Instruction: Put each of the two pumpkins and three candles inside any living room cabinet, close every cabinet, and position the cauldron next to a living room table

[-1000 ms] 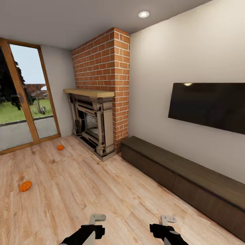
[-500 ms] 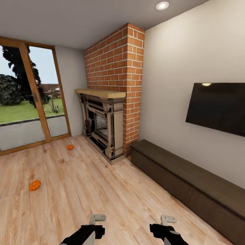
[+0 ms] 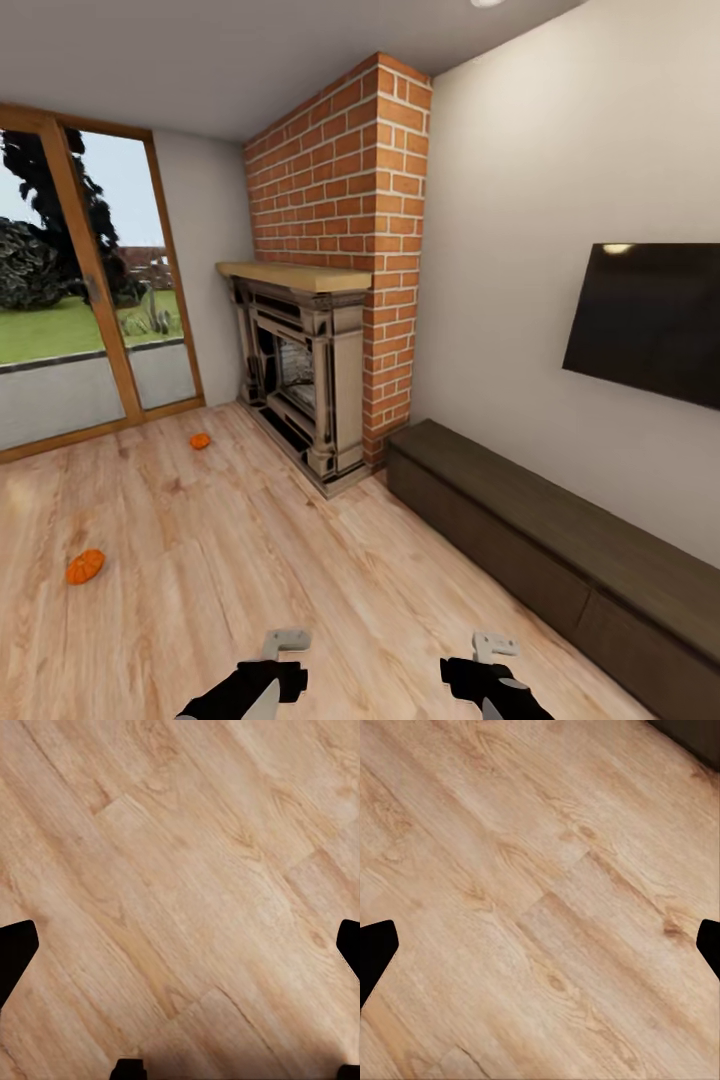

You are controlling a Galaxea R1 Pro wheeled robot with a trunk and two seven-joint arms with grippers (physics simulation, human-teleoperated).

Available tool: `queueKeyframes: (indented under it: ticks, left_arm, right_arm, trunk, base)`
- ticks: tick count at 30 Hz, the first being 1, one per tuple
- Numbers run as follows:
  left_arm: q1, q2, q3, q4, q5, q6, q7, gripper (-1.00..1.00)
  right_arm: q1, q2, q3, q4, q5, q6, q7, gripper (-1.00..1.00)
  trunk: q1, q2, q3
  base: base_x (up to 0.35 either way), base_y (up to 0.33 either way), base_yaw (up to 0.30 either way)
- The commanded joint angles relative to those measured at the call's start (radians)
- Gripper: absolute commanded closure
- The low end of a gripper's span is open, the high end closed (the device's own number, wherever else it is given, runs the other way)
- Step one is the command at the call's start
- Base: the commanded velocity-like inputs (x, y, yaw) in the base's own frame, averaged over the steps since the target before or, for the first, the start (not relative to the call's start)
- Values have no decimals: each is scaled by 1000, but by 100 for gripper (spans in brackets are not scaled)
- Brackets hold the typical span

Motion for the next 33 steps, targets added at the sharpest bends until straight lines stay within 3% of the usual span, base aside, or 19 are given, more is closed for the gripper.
queueKeyframes:
  ticks: [1, 13, 33]
  left_arm:
    - [-1, 1, -8, -2, 10, 5, 7, -100]
    - [-1, 1, -6, -2, 15, 4, 7, -100]
    - [0, 1, -5, -2, 17, 4, 7, -100]
  right_arm:
    - [-1, -1, 7, -2, -6, 5, -8, -100]
    - [-1, 0, 8, -2, -6, 5, -8, -100]
    - [-1, 0, 7, -1, -7, 5, -5, -100]
  trunk:
    - [1, -1, -2]
    - [1, -1, -1]
    - [1, -1, 6]
  base:
    - [335, 0, 0]
    - [319, 64, -14]
    - [231, 248, -255]
